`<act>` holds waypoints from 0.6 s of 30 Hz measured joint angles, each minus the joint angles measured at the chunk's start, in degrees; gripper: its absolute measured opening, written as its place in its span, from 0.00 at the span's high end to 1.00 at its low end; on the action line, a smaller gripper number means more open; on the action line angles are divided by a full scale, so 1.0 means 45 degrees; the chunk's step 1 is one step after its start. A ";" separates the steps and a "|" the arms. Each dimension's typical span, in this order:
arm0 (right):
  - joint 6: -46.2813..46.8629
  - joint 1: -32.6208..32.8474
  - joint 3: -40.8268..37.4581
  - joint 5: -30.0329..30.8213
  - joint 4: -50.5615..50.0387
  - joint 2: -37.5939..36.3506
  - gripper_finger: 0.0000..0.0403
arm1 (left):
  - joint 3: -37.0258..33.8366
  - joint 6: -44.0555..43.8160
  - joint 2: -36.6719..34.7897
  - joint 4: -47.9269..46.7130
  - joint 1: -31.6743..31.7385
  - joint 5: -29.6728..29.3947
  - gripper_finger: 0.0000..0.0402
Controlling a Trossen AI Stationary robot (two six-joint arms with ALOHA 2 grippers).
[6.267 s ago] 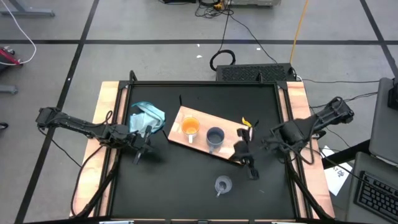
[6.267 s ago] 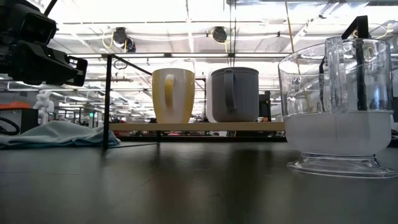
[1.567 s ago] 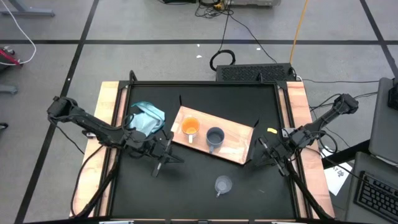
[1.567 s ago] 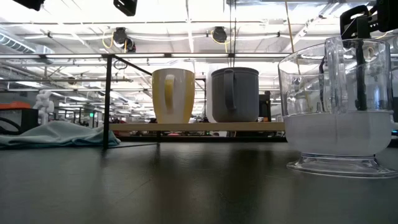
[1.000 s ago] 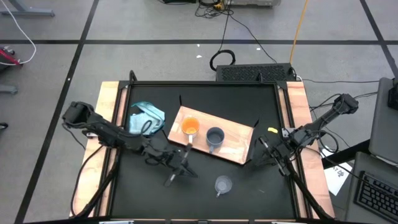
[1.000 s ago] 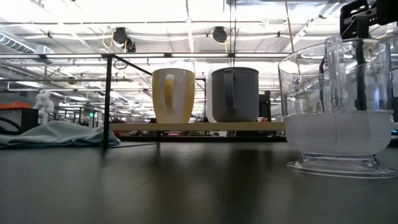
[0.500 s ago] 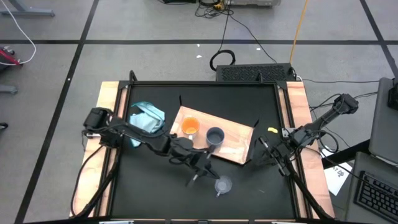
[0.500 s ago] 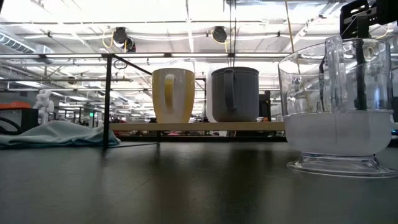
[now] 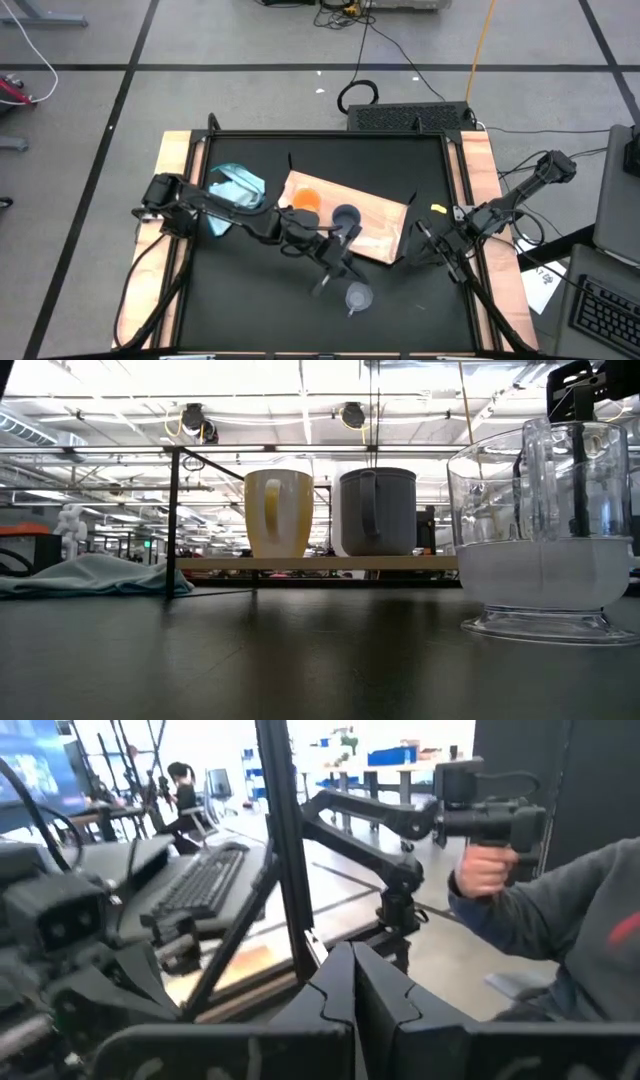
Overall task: Stack small to large cups/mugs on shelf
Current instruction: Put the transparent cup on the shelf
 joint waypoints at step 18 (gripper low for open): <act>-0.0288 -0.0013 0.0000 0.0003 -0.0046 0.0052 1.00 | 0.0037 -0.0918 0.0759 -0.5005 0.0271 -0.0384 1.00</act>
